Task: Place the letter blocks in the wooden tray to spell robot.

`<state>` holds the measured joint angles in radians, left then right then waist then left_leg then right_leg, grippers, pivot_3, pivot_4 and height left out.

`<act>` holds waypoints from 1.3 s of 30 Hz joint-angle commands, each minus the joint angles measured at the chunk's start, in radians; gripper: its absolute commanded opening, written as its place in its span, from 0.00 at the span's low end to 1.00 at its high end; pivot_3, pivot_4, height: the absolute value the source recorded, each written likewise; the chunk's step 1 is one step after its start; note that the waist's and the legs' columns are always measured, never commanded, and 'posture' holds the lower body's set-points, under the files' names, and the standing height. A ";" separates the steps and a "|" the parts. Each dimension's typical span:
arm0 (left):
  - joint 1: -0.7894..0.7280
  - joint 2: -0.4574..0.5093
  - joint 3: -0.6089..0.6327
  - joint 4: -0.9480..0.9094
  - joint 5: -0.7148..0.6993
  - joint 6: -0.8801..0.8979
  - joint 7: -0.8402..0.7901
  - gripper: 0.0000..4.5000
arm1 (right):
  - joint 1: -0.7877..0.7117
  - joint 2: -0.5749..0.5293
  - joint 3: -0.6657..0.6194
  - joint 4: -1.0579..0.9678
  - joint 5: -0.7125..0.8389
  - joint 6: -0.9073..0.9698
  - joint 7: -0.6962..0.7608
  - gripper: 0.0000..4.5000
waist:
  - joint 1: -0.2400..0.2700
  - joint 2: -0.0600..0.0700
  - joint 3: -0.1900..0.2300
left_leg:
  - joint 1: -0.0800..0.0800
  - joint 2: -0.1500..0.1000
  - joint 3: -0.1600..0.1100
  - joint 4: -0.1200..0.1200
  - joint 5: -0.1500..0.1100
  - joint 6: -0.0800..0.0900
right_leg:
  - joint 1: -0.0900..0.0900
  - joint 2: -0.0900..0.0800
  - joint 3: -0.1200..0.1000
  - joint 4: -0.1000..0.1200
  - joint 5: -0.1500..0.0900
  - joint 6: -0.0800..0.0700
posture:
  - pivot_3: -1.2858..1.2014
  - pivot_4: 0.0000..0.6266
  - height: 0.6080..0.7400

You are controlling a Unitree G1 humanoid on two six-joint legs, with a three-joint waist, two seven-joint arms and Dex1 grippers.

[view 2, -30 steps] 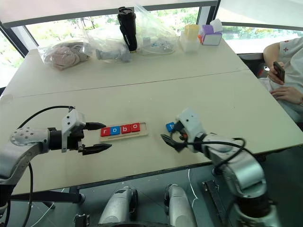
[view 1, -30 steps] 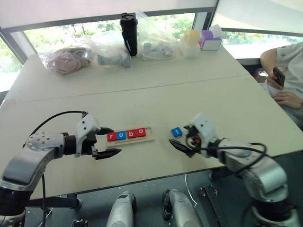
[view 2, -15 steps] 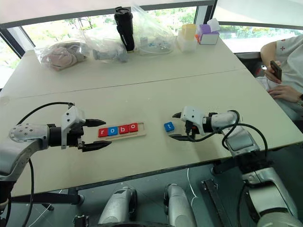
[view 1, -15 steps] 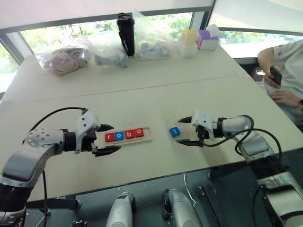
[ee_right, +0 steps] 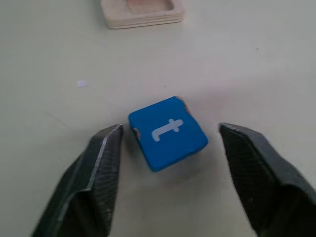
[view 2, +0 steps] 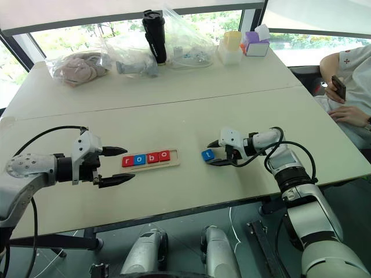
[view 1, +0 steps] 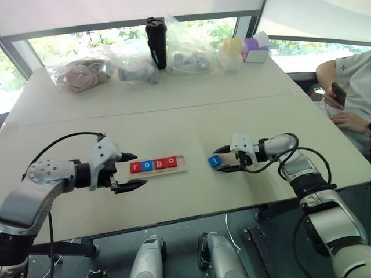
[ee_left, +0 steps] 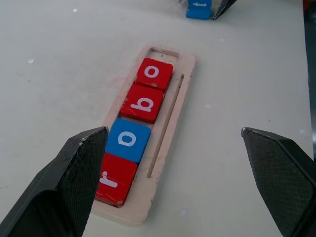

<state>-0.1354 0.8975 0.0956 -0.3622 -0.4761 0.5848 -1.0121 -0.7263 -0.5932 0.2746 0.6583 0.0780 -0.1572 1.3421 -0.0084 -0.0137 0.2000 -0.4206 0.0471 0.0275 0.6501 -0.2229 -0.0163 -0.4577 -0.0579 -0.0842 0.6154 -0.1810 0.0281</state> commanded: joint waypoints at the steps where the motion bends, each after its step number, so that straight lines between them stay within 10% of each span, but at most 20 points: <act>1: -0.008 0.009 0.029 -0.018 -0.012 -0.003 0.002 1.00 | 0.015 -0.012 -0.012 -0.025 -0.011 0.038 0.005 0.26 | 0.000 0.000 0.000 | 0.000 0.000 0.000 0.000 0.000 0.000 | 0.000 0.000 0.000 0.000 0.000 0.000 | 0.52 0.24 1.00; 14: -0.061 0.003 0.005 0.012 -0.008 -0.011 -0.019 1.00 | 0.010 0.112 -0.004 -0.326 0.018 0.310 -0.105 0.26 | -0.002 0.000 0.000 | 0.000 0.001 0.000 -0.001 0.000 0.000 | -0.003 0.002 0.001 0.004 0.000 0.000 | 0.52 0.24 1.00; 39: -0.035 -0.018 0.008 -0.047 -0.013 0.014 0.019 1.00 | -0.165 0.259 0.092 -0.052 -0.079 0.218 -0.043 0.26 | -0.004 0.000 0.000 | 0.001 0.001 0.000 -0.001 0.000 0.000 | -0.003 0.002 0.001 0.005 0.000 0.000 | 0.52 0.24 1.00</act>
<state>-0.1693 0.8805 0.0854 -0.3768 -0.4719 0.6022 -0.9979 -0.8643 -0.3460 0.3703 0.6107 -0.0003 0.0791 1.2940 -0.0123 -0.0136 0.2001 -0.4198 0.0486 0.0277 0.6493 -0.2228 -0.0162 -0.4604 -0.0556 -0.0830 0.6202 -0.1806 0.0277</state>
